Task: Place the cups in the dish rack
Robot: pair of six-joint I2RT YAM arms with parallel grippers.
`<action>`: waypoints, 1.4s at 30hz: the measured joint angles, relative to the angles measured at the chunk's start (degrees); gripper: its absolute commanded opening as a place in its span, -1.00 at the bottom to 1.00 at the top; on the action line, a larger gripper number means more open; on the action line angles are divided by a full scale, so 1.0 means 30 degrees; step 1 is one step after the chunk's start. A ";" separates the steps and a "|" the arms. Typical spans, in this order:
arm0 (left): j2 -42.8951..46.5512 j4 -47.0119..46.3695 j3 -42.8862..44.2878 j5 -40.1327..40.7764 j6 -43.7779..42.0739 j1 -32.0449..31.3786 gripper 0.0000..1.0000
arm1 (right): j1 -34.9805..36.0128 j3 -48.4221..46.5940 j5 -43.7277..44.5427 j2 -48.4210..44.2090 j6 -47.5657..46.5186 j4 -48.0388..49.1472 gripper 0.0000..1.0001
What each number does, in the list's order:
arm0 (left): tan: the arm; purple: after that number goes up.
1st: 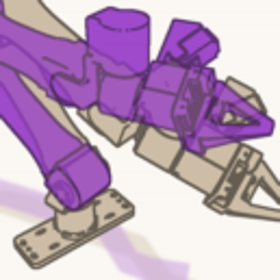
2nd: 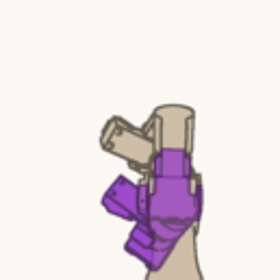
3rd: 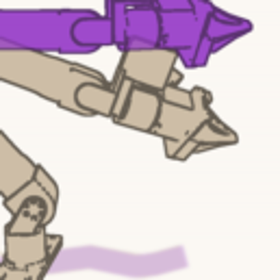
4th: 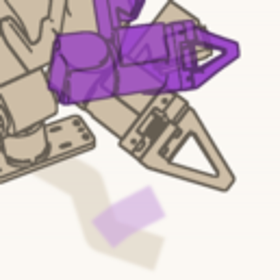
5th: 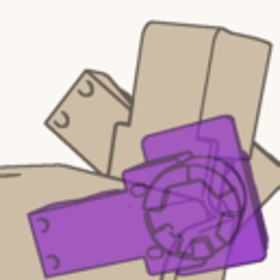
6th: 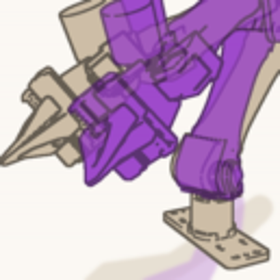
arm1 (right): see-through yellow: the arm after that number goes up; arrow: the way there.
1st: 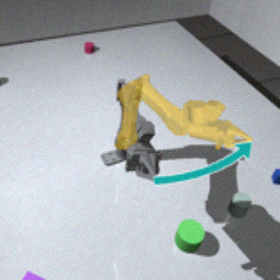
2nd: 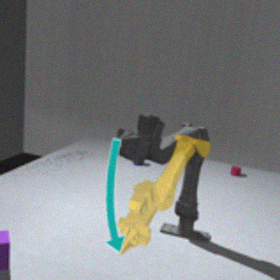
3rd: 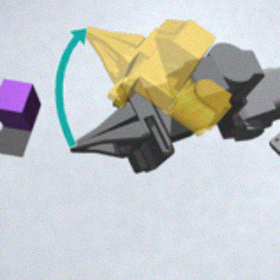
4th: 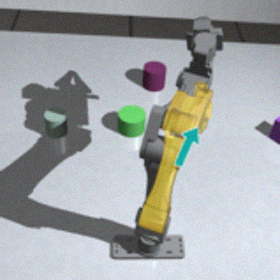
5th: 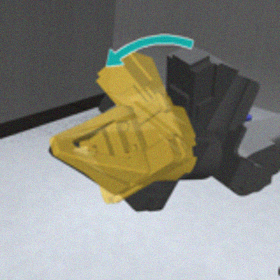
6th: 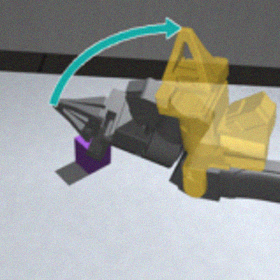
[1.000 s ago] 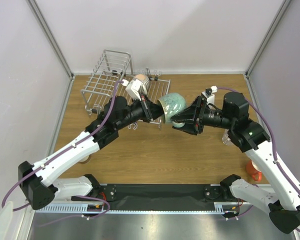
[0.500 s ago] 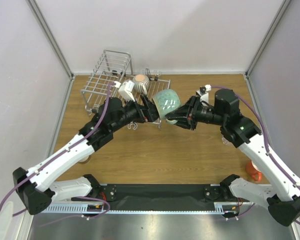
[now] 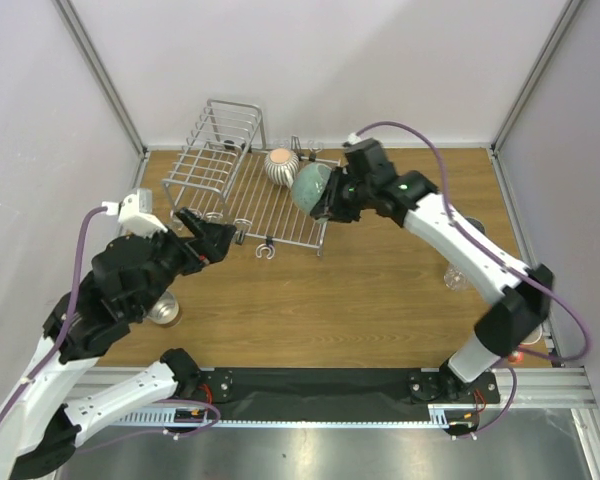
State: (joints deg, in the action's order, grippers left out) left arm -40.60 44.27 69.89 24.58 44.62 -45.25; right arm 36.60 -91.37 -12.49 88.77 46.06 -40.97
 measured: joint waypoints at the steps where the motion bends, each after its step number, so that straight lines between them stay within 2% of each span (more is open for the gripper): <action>1: 0.0233 0.0699 0.0109 0.0357 0.0138 0.0000 0.99 | 0.0299 -0.0452 0.0954 0.0721 -0.0787 -0.0270 -1.00; 7: 0.0364 0.4014 0.0372 0.1158 0.0459 0.0000 1.00 | 0.2302 -0.2055 0.5472 0.4379 -0.4772 0.0000 -1.00; 12: 0.0306 0.5202 0.0372 0.0845 0.0627 0.0000 0.99 | 0.3373 -0.3650 0.7329 0.7439 -0.6994 0.0845 -1.00; 17: 0.0306 0.5464 0.0372 0.0124 0.0619 0.0000 0.99 | 0.3745 -0.6951 0.8626 1.1045 -0.8451 0.1180 -1.00; 23: 0.0000 0.6047 0.0874 -0.0182 0.0401 0.0000 1.00 | 0.4080 -0.9530 1.0309 1.3726 -0.9245 0.1392 -1.00; 29: -0.0124 0.6353 0.1049 -0.0277 -0.0379 0.0000 1.00 | 0.4401 -1.0346 1.1322 1.4710 -0.9916 0.1953 -1.00; 34: -0.0124 0.6623 0.1639 -0.0255 -0.1115 0.0000 0.99 | 0.4422 -1.2218 1.1854 1.6305 -1.0244 0.2215 -1.00; 42: -0.0131 0.6739 0.2295 -0.0262 -0.2259 0.0000 0.99 | 0.4284 -1.3355 1.2050 1.7966 -1.0448 0.2244 -0.98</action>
State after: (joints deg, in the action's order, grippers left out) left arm -40.99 64.49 76.77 23.79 37.85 -45.25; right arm 49.45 -131.44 23.66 142.67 14.72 -34.24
